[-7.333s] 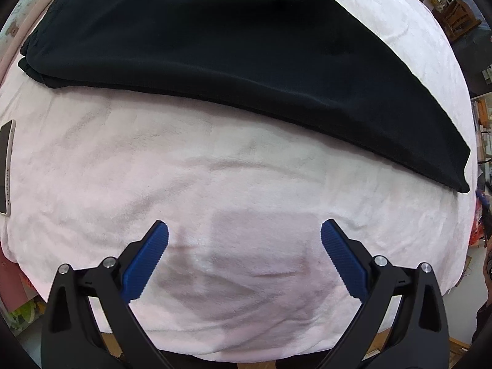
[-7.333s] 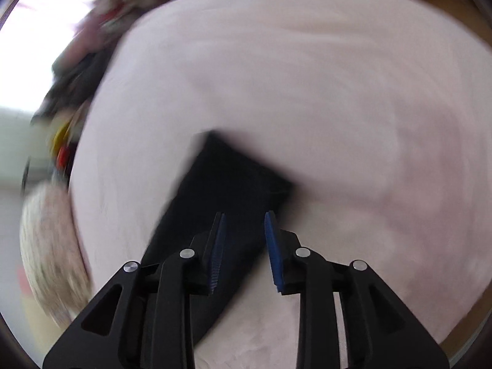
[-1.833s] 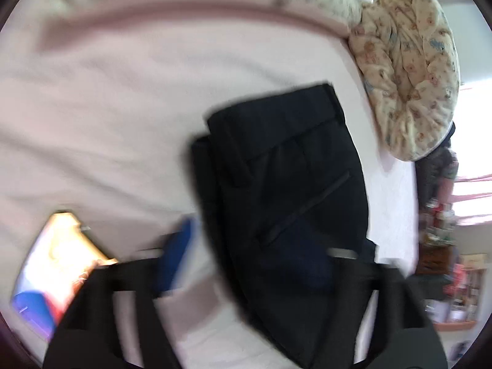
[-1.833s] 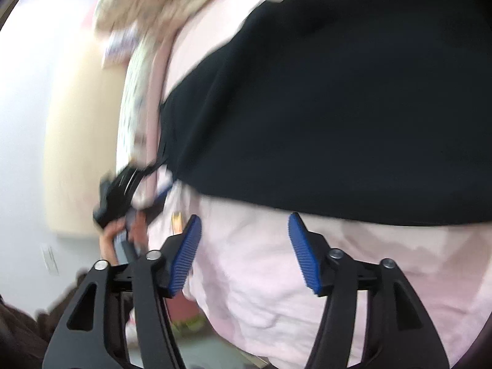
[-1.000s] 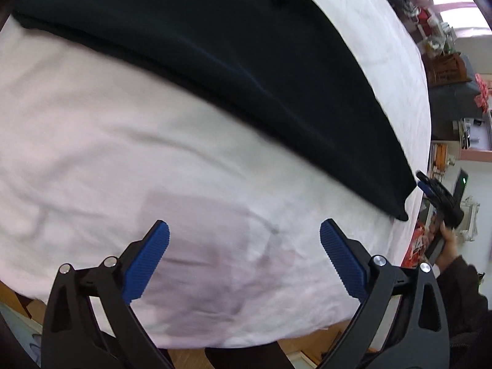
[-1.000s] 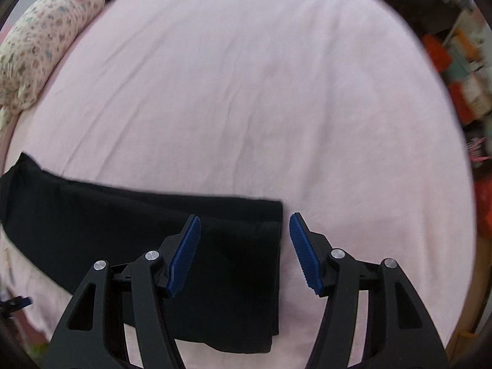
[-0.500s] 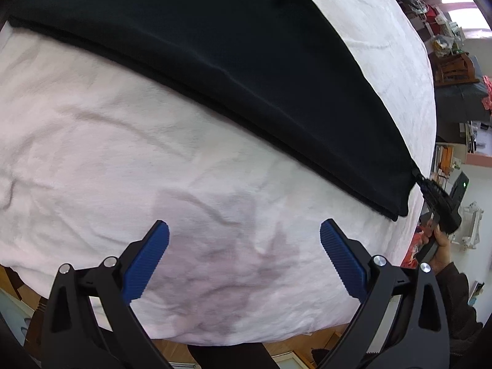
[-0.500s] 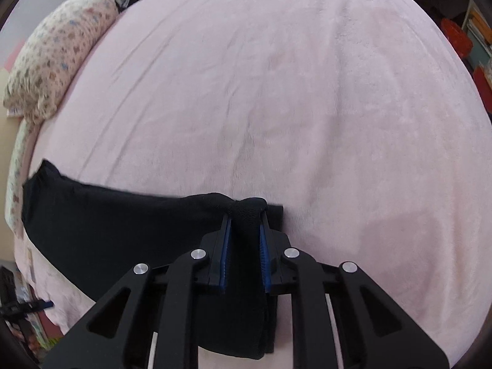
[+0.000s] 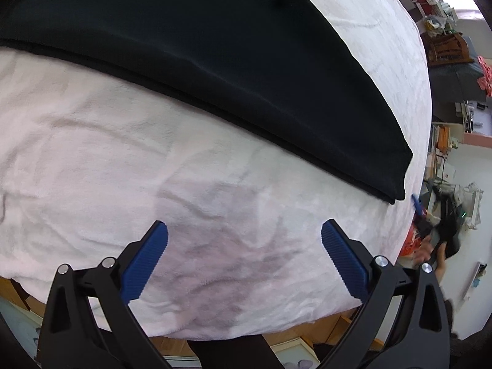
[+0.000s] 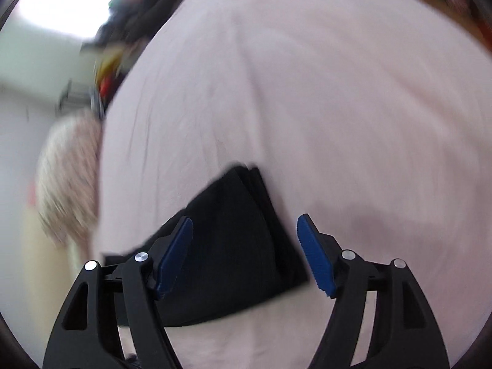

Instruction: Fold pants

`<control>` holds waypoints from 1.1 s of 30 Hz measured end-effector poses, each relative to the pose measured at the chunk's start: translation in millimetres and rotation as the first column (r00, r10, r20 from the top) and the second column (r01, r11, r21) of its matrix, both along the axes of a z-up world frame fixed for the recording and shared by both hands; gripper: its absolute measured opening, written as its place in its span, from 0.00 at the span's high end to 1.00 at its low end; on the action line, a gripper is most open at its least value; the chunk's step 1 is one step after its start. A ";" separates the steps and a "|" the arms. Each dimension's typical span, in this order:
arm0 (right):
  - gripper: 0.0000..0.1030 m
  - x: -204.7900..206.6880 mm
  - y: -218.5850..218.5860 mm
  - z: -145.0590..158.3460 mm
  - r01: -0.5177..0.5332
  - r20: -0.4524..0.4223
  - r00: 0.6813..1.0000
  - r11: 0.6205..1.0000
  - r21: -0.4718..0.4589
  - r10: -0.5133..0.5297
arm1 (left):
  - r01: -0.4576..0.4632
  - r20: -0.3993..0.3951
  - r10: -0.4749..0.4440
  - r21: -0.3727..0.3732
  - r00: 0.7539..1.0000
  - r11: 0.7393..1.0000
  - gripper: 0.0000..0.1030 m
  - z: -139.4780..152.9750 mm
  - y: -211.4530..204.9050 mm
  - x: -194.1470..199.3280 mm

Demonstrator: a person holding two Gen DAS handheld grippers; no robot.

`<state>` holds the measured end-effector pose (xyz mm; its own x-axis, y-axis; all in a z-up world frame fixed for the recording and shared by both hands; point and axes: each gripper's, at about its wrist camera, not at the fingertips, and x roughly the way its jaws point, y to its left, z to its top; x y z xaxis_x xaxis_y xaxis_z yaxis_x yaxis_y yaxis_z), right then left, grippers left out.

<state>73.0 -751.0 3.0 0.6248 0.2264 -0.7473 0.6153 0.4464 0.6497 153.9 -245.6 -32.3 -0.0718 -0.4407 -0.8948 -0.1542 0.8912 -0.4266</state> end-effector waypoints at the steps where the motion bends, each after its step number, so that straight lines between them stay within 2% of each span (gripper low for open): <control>1: 0.30 -13.1 3.7 -9.6 0.047 0.003 0.999 0.998 0.050 -0.047 | 0.009 0.002 -0.009 -0.001 1.000 1.000 0.02 1.0 -0.7 0.6; 4: 0.30 -31.4 12.9 -36.1 0.147 -0.019 0.989 0.980 0.134 -0.146 | 0.040 0.007 -0.040 0.002 0.999 0.999 0.02 4.0 -0.3 1.4; 8: 0.30 -35.5 23.0 -49.1 0.194 0.002 0.980 0.968 0.159 -0.197 | 0.057 0.011 -0.058 0.011 0.998 0.998 0.02 5.7 4.6 -0.8; 12: 0.30 -25.0 29.8 -54.9 0.185 0.022 0.981 0.970 0.156 -0.191 | 0.044 -0.011 -0.044 0.016 0.999 0.999 0.02 1.3 15.5 -4.7; 18: 0.31 -20.9 33.4 -53.2 0.185 0.015 0.982 0.979 0.088 -0.187 | 0.047 -0.031 -0.047 0.023 0.998 0.999 0.02 -3.8 27.7 -14.3; 20: 0.39 -17.4 36.0 -52.0 0.186 0.011 0.982 0.981 0.058 -0.187 | 0.042 -0.034 -0.041 0.028 0.999 0.999 0.02 -4.1 32.3 -16.7; 22: 0.76 -16.5 37.0 -52.6 0.187 0.003 0.982 0.981 0.046 -0.187 | 0.032 -0.043 -0.030 0.028 0.999 0.999 0.02 -6.3 37.9 -18.4; 27: 0.89 -23.5 42.3 -44.8 0.214 0.049 0.975 0.976 0.048 -0.216 | 0.014 -0.047 -0.013 0.025 0.999 1.000 0.02 -6.0 48.9 -19.0; 33: 0.91 -16.6 50.7 -13.7 0.207 0.203 0.953 0.974 0.096 -0.223 | 0.005 -0.032 -0.005 0.009 0.999 1.000 0.02 -6.5 60.8 -19.8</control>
<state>56.4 -700.3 -10.6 0.8066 0.1180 -0.5793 0.5365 0.2654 0.8011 134.1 -184.8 -38.9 -0.1025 -0.4320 -0.8960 -0.1633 0.8958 -0.4133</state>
